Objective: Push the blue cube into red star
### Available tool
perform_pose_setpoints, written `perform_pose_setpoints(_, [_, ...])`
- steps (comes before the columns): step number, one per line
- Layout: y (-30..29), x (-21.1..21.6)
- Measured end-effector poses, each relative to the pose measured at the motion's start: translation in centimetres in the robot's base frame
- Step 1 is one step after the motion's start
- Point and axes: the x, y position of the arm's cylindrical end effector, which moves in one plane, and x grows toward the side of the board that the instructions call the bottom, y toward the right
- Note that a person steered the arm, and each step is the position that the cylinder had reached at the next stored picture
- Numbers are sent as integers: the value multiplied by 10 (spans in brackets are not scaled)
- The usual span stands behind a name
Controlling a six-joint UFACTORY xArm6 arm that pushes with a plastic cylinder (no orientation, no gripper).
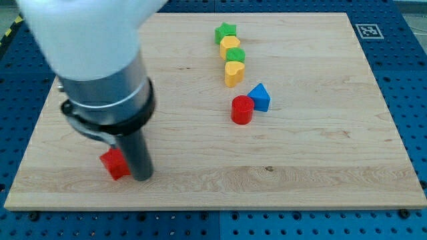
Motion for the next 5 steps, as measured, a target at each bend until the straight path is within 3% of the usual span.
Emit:
perform_pose_setpoints(1, [-13, 1])
perform_pose_setpoints(2, [49, -12])
perform_pose_setpoints(3, [73, -48])
perform_pose_setpoints(5, [20, -105])
